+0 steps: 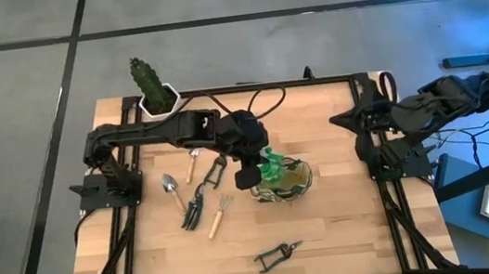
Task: Pick & Place Garden tools in Gardening bag
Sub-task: Put the gardening spray into the gardening bag
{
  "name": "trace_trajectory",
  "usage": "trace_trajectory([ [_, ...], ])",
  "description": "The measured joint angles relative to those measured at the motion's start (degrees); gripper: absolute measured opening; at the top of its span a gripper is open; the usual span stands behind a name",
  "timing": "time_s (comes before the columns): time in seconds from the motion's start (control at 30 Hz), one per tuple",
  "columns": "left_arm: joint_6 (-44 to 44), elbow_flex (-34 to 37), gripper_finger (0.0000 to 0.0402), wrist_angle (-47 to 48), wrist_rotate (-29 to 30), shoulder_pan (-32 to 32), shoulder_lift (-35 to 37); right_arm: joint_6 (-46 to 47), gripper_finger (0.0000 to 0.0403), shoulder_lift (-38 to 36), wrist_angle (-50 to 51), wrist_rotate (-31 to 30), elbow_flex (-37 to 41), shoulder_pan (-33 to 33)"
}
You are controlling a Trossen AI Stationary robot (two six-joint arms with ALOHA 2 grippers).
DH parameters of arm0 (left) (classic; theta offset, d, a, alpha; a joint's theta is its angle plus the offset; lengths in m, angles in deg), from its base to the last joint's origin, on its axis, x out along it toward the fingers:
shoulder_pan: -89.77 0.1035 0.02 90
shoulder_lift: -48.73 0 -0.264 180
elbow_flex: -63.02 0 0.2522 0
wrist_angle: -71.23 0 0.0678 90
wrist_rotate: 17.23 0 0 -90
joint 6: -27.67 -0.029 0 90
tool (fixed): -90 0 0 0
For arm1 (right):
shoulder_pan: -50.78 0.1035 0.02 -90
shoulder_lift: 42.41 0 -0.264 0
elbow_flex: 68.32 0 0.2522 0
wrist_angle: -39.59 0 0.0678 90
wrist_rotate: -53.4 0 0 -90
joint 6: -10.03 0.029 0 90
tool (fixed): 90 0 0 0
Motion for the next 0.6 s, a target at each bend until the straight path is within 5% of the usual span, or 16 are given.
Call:
trace_trajectory([
  [0.6, 3.7, 2.5, 0.0042, 0.2, -5.7, 2.6, -0.1, -2.7, 0.0, -2.5, -6.4, 6.9, 1.5, 0.0],
])
